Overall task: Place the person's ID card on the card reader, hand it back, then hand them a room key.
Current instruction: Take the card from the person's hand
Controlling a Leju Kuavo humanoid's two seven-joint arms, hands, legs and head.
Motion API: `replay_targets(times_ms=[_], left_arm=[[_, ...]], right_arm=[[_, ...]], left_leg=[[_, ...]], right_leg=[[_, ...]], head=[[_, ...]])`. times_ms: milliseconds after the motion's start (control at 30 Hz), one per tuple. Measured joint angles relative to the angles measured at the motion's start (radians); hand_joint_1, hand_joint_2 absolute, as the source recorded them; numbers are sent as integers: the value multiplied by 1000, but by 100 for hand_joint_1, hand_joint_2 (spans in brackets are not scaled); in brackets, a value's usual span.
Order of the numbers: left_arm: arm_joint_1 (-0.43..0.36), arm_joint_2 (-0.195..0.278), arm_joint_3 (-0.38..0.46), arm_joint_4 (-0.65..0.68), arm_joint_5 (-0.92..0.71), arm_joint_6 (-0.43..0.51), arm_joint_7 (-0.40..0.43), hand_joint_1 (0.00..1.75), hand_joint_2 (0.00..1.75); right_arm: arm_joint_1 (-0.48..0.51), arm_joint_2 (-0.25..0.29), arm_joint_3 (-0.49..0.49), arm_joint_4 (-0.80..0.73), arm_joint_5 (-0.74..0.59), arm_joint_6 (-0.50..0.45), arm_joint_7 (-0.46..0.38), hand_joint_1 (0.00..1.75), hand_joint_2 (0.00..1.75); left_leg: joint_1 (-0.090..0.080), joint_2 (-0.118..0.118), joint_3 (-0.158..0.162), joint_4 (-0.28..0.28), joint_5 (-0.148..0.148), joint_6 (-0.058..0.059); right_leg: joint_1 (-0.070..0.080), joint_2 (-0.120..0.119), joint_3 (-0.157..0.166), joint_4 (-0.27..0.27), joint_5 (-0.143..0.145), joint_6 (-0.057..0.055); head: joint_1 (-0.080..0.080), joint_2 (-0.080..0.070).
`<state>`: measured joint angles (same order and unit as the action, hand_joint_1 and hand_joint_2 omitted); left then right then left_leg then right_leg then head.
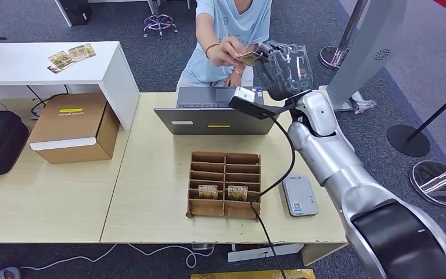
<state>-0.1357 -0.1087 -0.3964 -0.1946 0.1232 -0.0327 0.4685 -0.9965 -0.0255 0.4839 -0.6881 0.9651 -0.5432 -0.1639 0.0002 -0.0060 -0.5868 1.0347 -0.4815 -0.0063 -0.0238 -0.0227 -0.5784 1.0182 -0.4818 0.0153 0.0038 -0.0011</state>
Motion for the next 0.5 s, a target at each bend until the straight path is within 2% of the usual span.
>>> replay_targets(times_ms=[500], left_arm=[[-2,0,0,3,16,0,12,0,175]], right_arm=[[-12,0,-71,39,-89,-12,-26,175,175]], left_leg=[[0,0,0,0,0,0]], right_leg=[[0,0,0,0,0,0]], head=[[0,0]])
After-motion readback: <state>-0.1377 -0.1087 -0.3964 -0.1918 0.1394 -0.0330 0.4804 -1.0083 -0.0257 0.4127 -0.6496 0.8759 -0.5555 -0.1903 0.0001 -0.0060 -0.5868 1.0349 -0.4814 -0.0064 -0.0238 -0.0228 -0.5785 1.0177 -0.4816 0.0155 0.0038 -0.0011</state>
